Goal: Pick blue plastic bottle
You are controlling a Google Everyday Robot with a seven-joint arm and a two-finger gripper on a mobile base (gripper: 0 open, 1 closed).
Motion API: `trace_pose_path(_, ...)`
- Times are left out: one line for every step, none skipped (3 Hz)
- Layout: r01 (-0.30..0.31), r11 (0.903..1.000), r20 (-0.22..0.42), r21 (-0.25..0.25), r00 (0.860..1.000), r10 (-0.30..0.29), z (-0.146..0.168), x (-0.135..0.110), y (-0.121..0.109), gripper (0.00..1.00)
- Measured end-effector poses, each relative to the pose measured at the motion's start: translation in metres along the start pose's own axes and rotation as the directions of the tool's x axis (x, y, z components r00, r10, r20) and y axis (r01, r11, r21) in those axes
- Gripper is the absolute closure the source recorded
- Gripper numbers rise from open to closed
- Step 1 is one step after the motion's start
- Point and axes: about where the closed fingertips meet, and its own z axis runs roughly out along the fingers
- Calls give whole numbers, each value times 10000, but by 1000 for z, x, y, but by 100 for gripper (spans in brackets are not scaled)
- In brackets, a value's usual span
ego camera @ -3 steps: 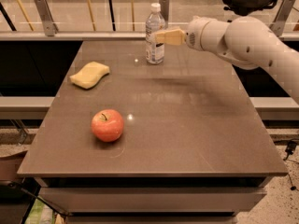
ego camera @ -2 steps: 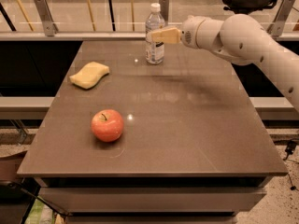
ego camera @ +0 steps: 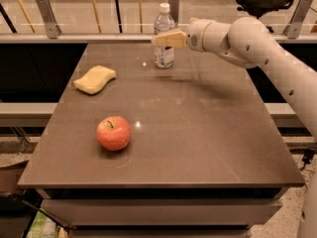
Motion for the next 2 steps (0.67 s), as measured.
trace_pose_path(-74, 9986, 311, -522, 9995, 90, 13, 6, 6, 0)
trace_pose_path(-64, 9954, 528, -957, 9985, 115, 24, 10, 11, 0)
